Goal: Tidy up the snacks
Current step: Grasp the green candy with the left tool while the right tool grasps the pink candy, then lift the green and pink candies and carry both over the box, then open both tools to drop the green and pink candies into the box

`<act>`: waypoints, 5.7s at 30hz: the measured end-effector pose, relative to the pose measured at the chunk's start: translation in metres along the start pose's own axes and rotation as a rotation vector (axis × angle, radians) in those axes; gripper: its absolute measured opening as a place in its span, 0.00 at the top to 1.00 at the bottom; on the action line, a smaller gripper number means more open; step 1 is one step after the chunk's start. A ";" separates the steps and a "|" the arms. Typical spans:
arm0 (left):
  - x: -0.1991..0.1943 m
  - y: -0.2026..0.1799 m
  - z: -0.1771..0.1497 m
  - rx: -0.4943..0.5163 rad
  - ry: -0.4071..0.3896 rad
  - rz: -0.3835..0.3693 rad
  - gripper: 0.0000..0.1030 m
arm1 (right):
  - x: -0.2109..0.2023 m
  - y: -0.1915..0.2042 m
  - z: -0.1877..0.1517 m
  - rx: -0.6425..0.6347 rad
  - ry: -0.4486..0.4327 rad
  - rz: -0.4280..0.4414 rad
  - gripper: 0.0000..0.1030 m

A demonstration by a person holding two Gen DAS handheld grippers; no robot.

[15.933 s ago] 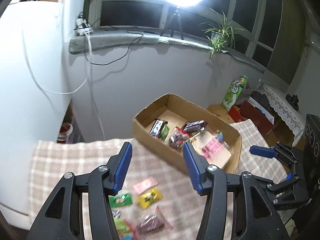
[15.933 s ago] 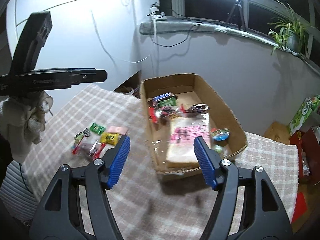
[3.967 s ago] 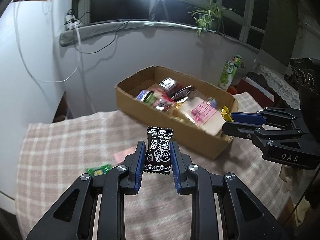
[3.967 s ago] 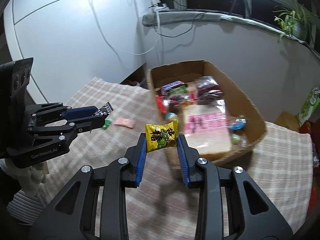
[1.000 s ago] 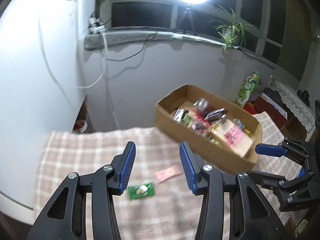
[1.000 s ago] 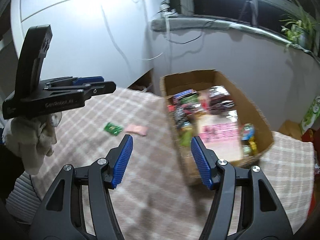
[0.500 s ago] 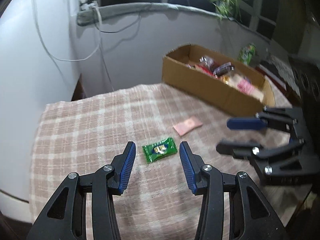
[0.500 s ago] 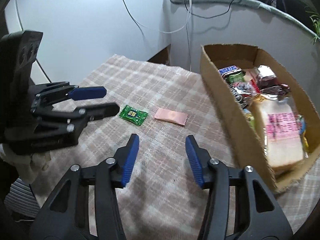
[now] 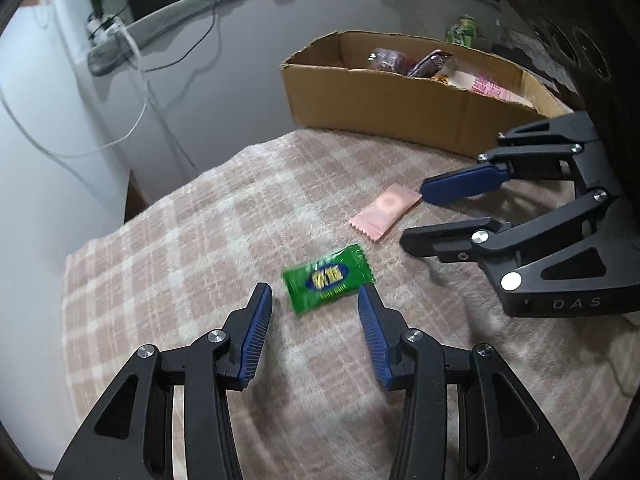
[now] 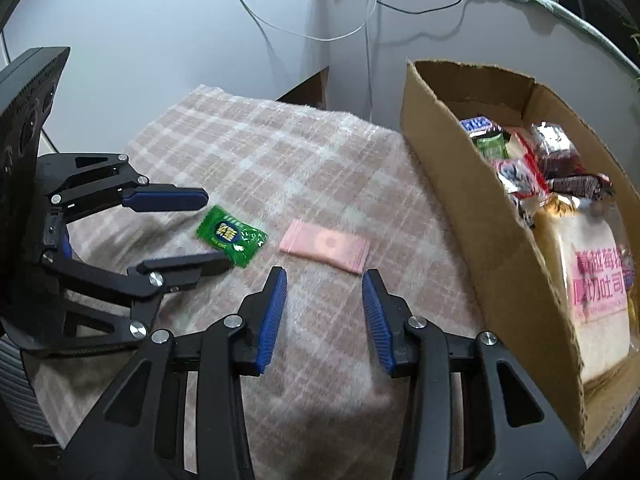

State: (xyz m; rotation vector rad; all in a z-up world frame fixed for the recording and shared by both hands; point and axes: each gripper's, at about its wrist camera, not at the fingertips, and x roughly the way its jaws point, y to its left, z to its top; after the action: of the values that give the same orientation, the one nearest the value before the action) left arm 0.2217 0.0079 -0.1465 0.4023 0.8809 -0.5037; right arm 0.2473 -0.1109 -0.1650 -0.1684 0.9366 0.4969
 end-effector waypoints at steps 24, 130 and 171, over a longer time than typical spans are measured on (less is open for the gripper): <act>0.020 0.003 0.027 0.049 -0.035 -0.125 0.55 | 0.003 -0.018 0.030 0.191 -0.093 0.142 0.60; -0.045 -0.029 0.083 -0.097 -0.204 -0.103 0.78 | -0.099 -0.064 0.015 -0.075 -0.134 -0.022 0.82; -0.078 -0.089 0.124 -0.096 -0.309 -0.072 0.42 | -0.163 -0.111 -0.025 0.031 -0.219 -0.154 0.45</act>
State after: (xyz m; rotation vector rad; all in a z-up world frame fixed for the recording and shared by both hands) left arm 0.2066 -0.1106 -0.0230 0.1984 0.6195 -0.5705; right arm 0.2023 -0.2714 -0.0571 -0.1528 0.7108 0.3503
